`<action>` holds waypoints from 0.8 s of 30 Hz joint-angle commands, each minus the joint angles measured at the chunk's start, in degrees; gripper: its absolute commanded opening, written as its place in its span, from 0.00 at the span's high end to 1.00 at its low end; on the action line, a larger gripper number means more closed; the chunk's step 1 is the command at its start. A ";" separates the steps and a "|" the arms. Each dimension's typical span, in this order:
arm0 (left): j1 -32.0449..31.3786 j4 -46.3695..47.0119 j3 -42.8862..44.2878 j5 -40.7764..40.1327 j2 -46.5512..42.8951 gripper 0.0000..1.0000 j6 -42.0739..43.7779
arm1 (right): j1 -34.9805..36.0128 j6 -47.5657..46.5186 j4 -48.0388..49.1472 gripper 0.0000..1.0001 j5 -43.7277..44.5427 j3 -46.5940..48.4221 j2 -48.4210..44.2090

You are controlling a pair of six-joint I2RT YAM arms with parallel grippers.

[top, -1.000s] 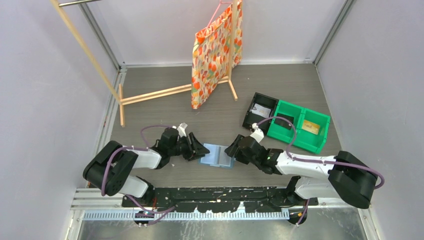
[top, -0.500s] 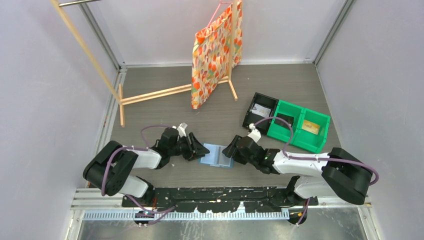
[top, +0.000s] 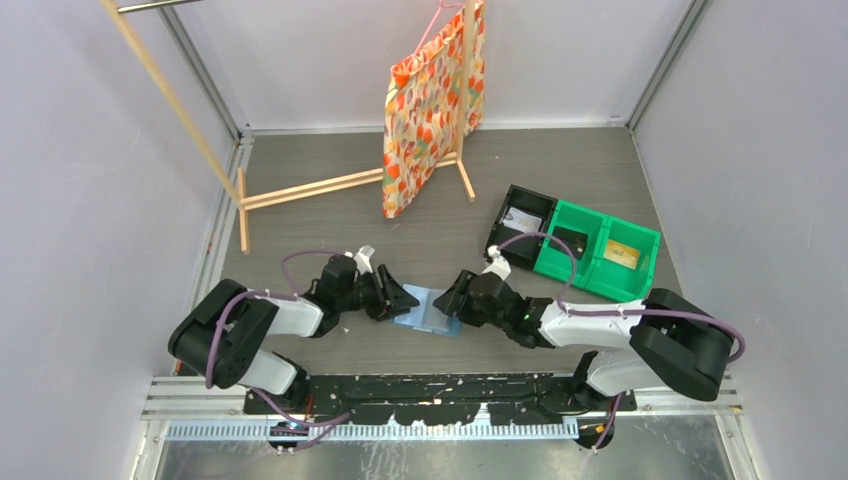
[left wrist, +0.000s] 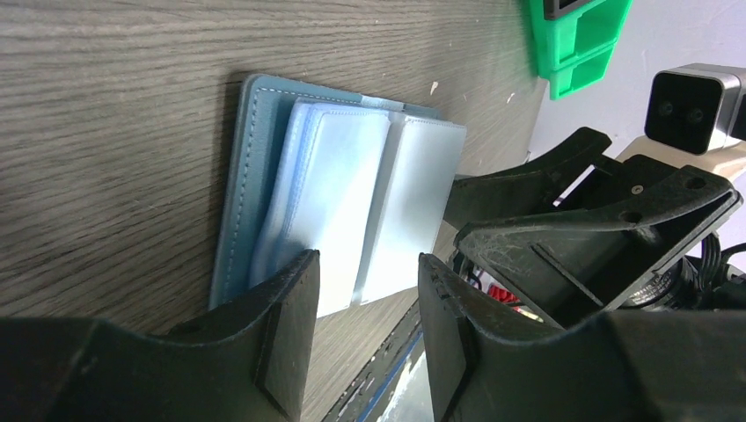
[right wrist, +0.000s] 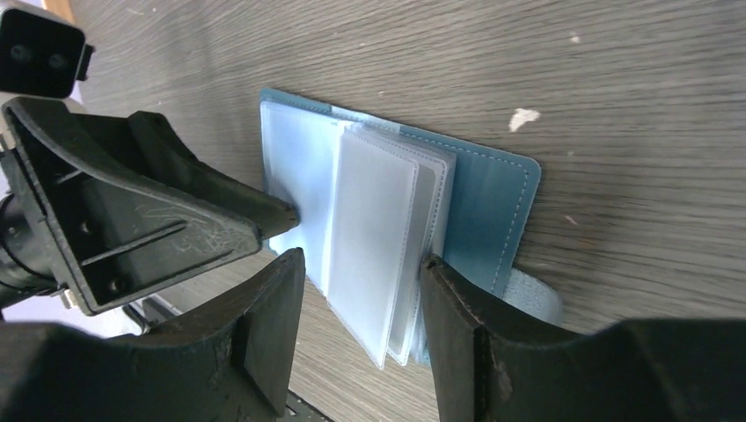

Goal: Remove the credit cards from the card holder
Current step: Remove the credit card from the card holder.

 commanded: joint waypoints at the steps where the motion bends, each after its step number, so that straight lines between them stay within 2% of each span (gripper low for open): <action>1: 0.16 -0.95 -1.09 -1.27 0.79 0.53 0.66 | 1.05 -0.40 8.46 0.46 -3.13 0.71 1.06; 5: 0.16 -1.28 -1.26 -1.32 0.25 0.53 0.64 | 0.99 -0.30 8.07 0.57 -2.70 0.71 1.10; 15: 0.16 -1.93 -1.44 -1.20 -0.79 0.53 0.81 | 1.12 -2.09 5.91 0.70 -1.94 1.14 -1.90; 22: 0.16 -6.25 -0.82 -1.65 -6.17 0.53 1.04 | 1.08 -1.62 5.75 0.88 -2.19 1.72 -0.23; 24: 0.16 -9.92 -0.21 -2.14 -8.81 0.53 1.84 | 1.16 -1.72 5.76 0.98 -2.28 1.93 -0.14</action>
